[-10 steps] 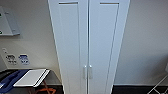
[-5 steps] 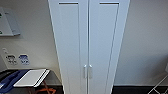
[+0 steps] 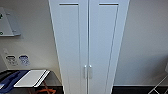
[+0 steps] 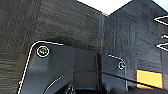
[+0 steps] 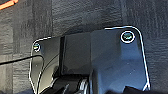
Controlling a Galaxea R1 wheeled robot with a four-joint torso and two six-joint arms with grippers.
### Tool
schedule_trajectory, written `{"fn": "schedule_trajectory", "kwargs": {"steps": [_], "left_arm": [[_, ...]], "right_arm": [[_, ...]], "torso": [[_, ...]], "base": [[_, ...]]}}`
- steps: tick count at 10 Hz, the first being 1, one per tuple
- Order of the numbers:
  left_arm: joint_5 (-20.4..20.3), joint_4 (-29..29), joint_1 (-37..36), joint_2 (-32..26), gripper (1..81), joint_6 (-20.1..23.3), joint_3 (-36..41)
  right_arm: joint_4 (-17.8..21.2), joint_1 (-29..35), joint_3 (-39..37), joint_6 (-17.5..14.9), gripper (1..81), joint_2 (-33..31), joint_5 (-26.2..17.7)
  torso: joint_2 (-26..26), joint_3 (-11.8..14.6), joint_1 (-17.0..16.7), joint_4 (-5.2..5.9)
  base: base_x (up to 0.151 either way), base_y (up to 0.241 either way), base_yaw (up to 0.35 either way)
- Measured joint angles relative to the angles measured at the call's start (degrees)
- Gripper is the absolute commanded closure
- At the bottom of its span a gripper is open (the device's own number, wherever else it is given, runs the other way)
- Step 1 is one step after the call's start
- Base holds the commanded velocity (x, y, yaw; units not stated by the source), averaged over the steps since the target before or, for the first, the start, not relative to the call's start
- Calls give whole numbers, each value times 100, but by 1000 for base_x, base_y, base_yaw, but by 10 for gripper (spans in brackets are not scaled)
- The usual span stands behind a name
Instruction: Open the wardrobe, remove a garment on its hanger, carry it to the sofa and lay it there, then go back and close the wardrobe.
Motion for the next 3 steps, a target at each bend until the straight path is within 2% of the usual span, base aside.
{"fn": "schedule_trajectory", "kwargs": {"steps": [3], "left_arm": [[-197, 111, 254, 617, 10, 13, -957]], "right_arm": [[-589, -424, -122, -2, 10, 78, 302]], "torso": [[-5, 6, -6, 0]], "base": [[0, 0, 0]]}}
